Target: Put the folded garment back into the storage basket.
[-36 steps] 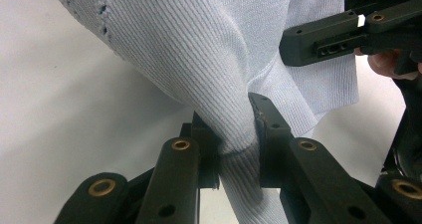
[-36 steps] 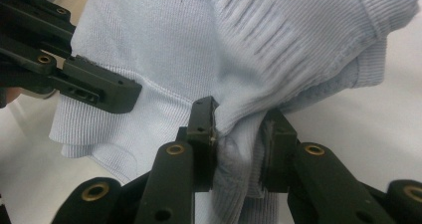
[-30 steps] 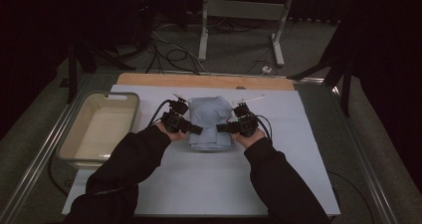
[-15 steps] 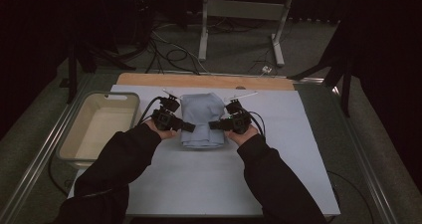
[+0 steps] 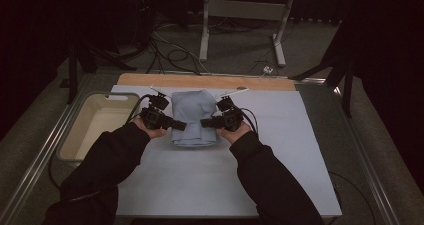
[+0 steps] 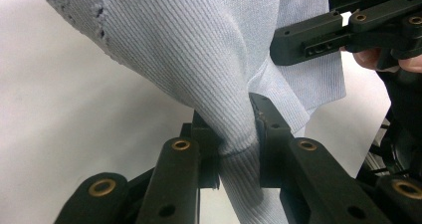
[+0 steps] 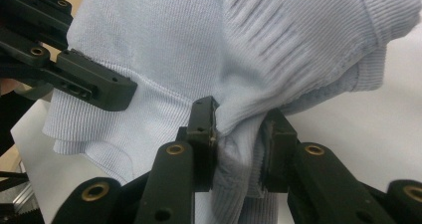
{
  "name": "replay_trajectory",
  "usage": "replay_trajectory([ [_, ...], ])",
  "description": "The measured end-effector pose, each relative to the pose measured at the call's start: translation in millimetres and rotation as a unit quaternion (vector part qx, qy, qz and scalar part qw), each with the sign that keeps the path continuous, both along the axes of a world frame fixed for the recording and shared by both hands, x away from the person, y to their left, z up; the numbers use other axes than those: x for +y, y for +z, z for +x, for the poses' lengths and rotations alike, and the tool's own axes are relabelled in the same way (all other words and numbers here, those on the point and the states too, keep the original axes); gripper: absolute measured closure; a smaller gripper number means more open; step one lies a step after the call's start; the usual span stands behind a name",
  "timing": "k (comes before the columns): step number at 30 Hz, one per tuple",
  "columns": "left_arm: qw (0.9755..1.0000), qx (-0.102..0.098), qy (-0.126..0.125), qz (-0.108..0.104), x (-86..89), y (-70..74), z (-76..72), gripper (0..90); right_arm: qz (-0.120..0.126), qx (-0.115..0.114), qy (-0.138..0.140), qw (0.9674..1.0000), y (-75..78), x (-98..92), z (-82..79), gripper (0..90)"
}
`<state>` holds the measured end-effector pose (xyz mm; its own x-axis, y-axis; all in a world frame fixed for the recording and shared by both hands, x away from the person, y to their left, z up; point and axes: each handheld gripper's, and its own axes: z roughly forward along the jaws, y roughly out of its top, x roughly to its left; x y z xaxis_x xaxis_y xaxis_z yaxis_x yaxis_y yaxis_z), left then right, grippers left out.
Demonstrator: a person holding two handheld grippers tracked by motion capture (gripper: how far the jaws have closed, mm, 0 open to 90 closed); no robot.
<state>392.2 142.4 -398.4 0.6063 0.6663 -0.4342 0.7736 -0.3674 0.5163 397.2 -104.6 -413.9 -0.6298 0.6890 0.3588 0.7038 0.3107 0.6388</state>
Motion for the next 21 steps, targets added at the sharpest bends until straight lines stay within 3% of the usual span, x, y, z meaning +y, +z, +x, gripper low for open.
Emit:
replay_trajectory([
  [21,0.9999,-0.011,0.006,0.007,33.0,18.0,-6.1,76.7,0.003,-0.008,0.021,0.9997,12.9,35.0,3.9,72.0],
])
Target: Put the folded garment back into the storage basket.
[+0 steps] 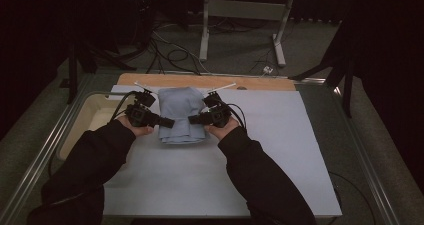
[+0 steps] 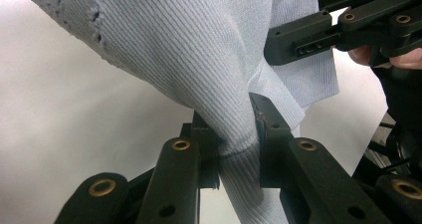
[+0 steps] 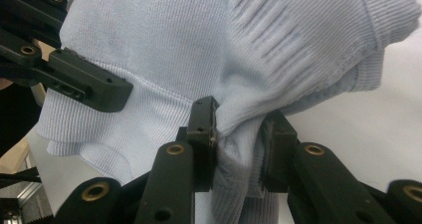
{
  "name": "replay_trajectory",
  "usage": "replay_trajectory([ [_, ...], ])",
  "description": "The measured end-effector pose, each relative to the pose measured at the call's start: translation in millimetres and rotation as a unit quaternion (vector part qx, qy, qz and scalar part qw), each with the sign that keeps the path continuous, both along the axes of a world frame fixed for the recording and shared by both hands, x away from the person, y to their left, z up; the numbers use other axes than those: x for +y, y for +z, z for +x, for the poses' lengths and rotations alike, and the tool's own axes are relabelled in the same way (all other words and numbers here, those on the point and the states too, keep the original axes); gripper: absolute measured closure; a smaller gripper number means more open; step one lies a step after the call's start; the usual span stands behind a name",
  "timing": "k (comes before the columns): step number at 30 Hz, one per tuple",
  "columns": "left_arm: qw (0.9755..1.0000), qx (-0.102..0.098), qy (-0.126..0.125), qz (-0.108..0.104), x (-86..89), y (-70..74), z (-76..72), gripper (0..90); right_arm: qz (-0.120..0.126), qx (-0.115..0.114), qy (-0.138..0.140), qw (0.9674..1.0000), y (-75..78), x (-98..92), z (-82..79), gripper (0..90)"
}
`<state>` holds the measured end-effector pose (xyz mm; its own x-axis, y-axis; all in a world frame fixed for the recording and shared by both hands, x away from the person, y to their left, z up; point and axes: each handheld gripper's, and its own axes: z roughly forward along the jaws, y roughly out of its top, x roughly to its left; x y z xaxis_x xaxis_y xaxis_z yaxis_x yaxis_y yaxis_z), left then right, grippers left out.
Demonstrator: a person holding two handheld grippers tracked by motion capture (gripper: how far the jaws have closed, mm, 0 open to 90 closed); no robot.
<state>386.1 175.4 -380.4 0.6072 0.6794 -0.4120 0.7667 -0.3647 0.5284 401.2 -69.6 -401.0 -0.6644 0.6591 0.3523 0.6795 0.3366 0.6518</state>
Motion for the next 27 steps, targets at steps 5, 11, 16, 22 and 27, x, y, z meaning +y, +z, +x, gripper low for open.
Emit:
replay_trajectory([
  [5,1.0000,-0.004,0.004,0.000,11.1,4.6,-1.4,76.6,0.001,-0.004,0.005,1.0000,4.2,10.5,0.5,72.0],
  [11,0.9999,-0.006,0.009,0.000,23.4,9.6,-4.0,76.6,0.004,-0.008,0.012,0.9999,9.4,22.5,1.2,72.0],
  [16,0.9999,-0.007,0.012,0.003,33.6,12.8,-5.3,76.6,0.009,-0.009,0.017,0.9998,10.9,32.8,1.4,72.0],
  [22,0.9999,-0.008,0.014,0.007,44.8,15.2,-7.1,76.6,0.010,-0.011,0.021,0.9997,12.5,44.5,1.0,72.0],
  [27,0.9998,-0.010,0.016,0.009,55.0,18.9,-9.2,76.6,0.011,-0.016,0.028,0.9994,15.3,54.5,0.7,72.0],
])
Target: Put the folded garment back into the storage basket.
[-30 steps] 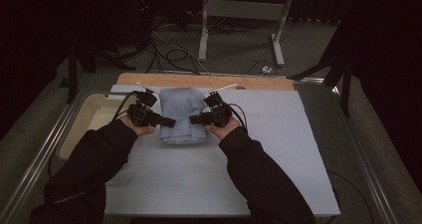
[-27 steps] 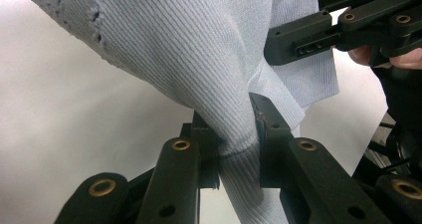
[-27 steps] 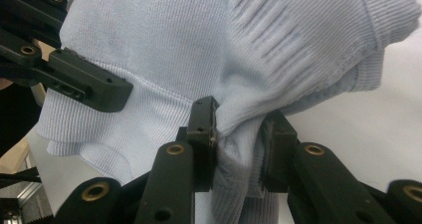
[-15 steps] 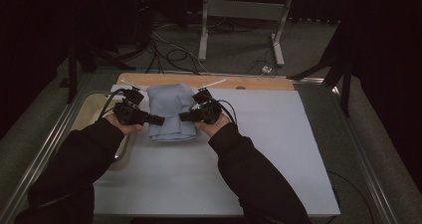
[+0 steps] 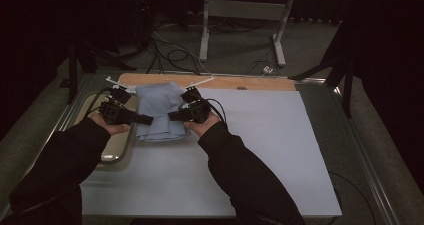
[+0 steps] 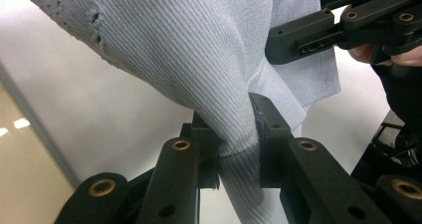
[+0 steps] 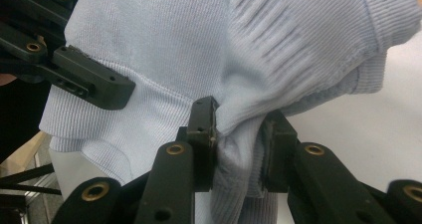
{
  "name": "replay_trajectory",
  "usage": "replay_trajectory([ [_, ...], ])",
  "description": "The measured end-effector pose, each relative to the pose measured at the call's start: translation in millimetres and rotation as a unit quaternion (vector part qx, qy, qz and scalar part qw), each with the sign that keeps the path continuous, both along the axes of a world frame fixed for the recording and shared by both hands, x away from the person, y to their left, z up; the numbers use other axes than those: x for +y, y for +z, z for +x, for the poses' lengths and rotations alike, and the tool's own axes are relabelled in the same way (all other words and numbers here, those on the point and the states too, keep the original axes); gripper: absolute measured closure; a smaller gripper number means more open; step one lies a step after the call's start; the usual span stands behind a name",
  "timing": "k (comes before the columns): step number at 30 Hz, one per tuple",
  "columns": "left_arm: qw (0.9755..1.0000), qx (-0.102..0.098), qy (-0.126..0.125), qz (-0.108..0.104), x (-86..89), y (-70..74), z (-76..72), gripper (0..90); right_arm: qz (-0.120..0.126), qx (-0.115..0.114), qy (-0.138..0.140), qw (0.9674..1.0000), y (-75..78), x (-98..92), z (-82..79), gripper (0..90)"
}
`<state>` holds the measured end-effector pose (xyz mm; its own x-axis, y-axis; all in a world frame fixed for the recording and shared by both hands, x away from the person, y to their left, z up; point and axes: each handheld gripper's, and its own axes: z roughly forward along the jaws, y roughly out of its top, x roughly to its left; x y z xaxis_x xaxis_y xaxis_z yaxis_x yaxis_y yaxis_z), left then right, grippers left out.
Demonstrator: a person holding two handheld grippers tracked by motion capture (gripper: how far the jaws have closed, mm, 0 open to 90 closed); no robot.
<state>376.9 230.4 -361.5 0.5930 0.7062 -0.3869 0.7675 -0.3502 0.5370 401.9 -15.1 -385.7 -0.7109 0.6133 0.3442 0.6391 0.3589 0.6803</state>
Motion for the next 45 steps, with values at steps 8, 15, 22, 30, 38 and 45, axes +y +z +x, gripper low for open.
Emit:
replay_trajectory([
  [8,1.0000,-0.001,0.008,0.002,15.5,3.8,-3.4,76.6,0.004,-0.003,0.008,1.0000,2.7,15.8,-0.7,72.0],
  [15,0.9999,-0.003,0.014,0.005,28.1,5.1,-7.1,76.6,0.007,-0.002,0.012,0.9999,3.5,29.3,-0.8,72.0],
  [22,0.9997,-0.004,0.021,0.009,43.0,9.8,-11.0,76.5,0.009,-0.003,0.019,0.9998,5.9,44.7,-1.6,72.0],
  [30,0.9995,-0.002,0.028,0.012,61.6,12.0,-16.9,76.4,0.013,-0.006,0.027,0.9995,6.9,63.5,-4.4,72.0],
  [38,0.9993,-0.001,0.037,0.011,80.6,11.7,-22.3,76.4,0.013,-0.006,0.035,0.9993,6.8,83.1,-7.2,72.0],
  [45,0.9990,-0.003,0.042,0.012,96.5,12.8,-27.2,76.4,0.015,-0.009,0.039,0.9991,7.4,99.6,-10.1,72.0],
])
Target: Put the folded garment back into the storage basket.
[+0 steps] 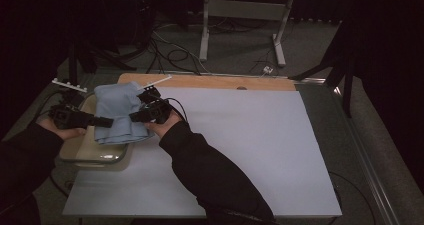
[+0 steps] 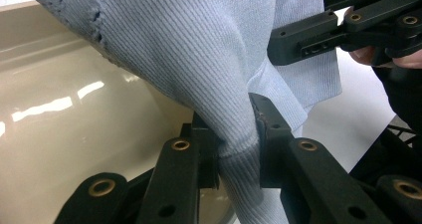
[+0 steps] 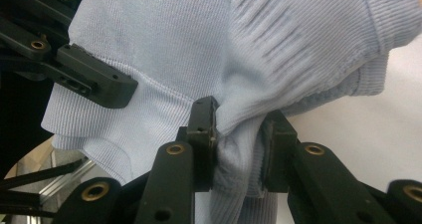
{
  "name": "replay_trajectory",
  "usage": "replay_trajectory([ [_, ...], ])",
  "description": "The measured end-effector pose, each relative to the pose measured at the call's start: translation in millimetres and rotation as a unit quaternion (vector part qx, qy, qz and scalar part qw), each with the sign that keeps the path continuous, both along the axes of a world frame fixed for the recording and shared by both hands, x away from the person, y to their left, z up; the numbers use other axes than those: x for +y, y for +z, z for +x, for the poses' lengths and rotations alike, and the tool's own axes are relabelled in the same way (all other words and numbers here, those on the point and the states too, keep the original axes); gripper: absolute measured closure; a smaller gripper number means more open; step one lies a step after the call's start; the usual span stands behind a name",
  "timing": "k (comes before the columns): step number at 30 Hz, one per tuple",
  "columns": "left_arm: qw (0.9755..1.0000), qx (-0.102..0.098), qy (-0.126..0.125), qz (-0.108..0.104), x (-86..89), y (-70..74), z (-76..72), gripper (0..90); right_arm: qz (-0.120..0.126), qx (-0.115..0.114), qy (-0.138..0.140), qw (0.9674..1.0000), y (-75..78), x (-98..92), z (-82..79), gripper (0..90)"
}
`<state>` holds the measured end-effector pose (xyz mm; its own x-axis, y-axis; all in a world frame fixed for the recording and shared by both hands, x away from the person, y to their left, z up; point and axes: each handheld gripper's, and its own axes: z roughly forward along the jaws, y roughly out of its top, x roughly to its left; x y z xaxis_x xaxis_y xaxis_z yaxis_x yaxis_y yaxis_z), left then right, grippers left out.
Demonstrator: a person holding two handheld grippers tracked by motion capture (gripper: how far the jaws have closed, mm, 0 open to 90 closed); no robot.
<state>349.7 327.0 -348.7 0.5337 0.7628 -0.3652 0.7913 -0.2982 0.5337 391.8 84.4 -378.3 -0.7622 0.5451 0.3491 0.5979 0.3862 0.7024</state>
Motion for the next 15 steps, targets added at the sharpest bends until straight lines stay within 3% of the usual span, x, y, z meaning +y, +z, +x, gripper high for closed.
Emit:
replay_trajectory([
  [15,0.9999,0.006,0.001,0.015,28.1,-0.9,-7.6,76.4,0.002,0.004,0.005,1.0000,-5.7,31.2,-6.9,71.9],
])
